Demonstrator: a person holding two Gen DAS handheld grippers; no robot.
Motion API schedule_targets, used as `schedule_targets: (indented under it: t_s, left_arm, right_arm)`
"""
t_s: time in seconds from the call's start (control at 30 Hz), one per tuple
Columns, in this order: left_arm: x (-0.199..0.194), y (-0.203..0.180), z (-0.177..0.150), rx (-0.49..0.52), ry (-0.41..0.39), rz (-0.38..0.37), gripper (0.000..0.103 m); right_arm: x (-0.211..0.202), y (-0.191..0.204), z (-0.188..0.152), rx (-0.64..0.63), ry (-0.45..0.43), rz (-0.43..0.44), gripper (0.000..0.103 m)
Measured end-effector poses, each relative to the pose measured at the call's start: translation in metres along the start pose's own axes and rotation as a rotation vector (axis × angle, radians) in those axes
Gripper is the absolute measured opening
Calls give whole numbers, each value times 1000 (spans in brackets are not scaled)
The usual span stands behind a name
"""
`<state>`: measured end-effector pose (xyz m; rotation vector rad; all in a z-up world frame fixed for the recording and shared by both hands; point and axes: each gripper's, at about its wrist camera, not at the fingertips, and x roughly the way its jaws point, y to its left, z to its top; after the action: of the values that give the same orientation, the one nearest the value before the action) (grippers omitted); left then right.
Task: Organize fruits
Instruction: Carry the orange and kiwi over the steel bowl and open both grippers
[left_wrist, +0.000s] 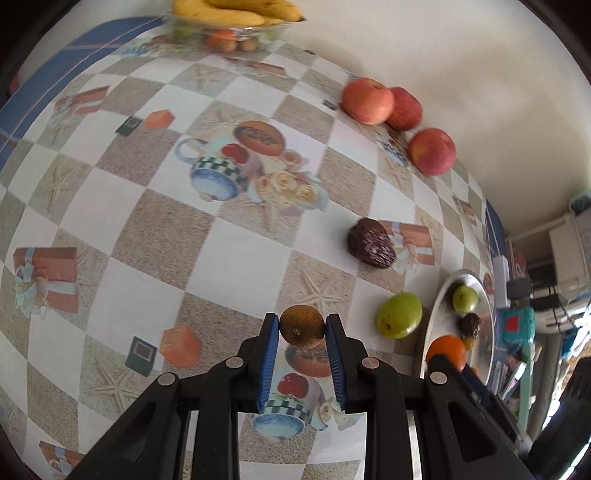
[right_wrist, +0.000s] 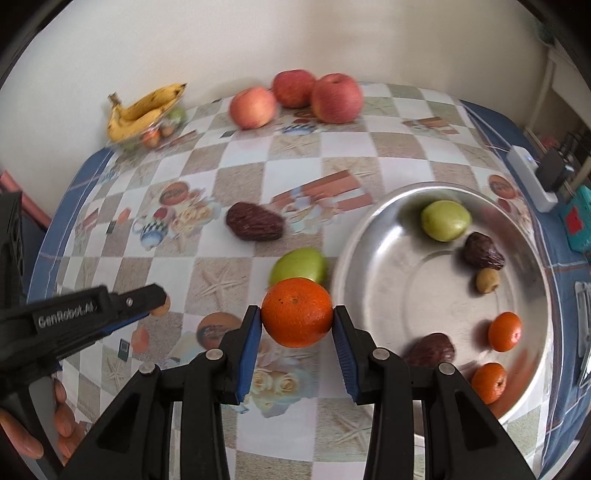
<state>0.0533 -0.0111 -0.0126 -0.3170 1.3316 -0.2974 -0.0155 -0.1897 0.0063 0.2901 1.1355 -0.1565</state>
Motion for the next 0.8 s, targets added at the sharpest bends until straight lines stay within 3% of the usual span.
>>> schedule_targets:
  t_s: [0.53,0.8]
  left_arm:
    - [10,-103,-44,366,-16,-112,28]
    - [25,-142,-67,490,1,-160,29]
  right_arm:
    - [-23,-109,-8,330,-49,-130,41]
    - [-25,-127,-12,356,-49,-124,41]
